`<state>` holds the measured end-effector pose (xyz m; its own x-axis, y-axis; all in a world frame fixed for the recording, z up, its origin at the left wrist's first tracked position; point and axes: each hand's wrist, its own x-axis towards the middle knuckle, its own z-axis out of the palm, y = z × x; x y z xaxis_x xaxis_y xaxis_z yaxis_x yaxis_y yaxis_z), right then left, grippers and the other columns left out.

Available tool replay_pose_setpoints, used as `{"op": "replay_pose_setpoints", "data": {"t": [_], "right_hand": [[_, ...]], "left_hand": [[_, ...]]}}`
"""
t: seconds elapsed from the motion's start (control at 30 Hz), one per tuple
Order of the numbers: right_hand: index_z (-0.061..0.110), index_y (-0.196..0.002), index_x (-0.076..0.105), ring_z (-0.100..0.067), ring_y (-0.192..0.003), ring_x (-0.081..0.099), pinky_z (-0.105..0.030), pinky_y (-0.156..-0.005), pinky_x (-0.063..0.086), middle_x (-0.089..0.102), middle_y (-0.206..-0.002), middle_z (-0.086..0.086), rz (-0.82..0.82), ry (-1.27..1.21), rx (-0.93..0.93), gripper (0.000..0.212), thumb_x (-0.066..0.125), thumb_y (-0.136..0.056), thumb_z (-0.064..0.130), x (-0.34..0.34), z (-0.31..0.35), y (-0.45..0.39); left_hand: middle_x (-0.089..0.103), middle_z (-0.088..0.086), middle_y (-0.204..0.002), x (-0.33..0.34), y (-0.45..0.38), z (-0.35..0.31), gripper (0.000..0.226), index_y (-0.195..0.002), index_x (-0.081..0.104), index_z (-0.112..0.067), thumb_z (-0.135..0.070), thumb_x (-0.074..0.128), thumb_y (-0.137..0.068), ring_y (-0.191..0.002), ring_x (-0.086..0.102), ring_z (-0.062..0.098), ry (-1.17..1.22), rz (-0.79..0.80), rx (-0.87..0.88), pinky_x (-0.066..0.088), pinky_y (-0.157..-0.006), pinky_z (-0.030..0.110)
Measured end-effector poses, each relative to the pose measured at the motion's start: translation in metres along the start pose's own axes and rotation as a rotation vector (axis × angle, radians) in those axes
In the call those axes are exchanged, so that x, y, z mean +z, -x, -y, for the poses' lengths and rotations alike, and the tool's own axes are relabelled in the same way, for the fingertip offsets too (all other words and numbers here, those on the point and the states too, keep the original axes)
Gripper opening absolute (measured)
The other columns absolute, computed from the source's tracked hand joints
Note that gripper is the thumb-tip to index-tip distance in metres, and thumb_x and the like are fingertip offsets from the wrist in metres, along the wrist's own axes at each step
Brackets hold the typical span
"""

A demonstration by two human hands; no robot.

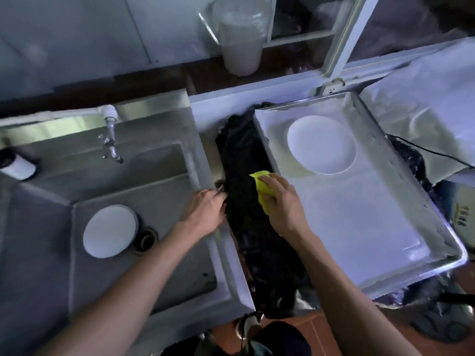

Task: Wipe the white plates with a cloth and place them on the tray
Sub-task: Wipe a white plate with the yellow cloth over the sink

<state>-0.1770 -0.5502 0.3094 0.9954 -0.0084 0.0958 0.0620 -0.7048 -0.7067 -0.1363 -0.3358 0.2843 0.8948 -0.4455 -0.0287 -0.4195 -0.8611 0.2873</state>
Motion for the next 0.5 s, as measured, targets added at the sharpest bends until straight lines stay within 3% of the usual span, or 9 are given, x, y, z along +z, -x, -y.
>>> {"op": "replay_pose_setpoints", "data": {"t": [0.17,0.37,0.5], "right_hand": [[0.017,-0.139,0.057,-0.037,-0.117,0.057,-0.052,-0.091,0.052,0.051,-0.145,-0.006,0.172,0.014,-0.121,0.044,0.058,-0.096,0.006,0.079,0.069,-0.005],[0.015,-0.14,0.057,-0.037,-0.121,0.054,-0.049,-0.096,0.049,0.051,-0.144,-0.009,0.364,0.065,-0.182,0.041,0.055,-0.099,0.01,0.184,0.147,-0.004],[0.013,-0.136,0.06,-0.034,-0.116,0.057,-0.051,-0.093,0.051,0.056,-0.137,-0.009,0.438,0.025,-0.232,0.043,0.057,-0.094,0.002,0.242,0.19,0.0]], "left_hand": [[0.073,0.008,-0.114,-0.013,0.078,0.086,0.029,-0.119,0.07,-0.018,-0.02,0.059,-0.092,-0.104,0.068,0.033,-0.09,0.082,-0.182,0.055,-0.087,0.041],[0.072,0.007,-0.106,-0.017,0.169,0.182,0.024,-0.107,0.069,-0.017,-0.014,0.055,-0.088,-0.097,0.067,0.032,-0.018,0.1,-0.401,0.055,-0.075,0.04],[0.073,0.007,-0.111,-0.004,0.22,0.238,0.03,-0.117,0.068,-0.021,-0.018,0.05,-0.093,-0.1,0.068,0.034,0.044,0.144,-0.554,0.052,-0.073,0.038]]}}
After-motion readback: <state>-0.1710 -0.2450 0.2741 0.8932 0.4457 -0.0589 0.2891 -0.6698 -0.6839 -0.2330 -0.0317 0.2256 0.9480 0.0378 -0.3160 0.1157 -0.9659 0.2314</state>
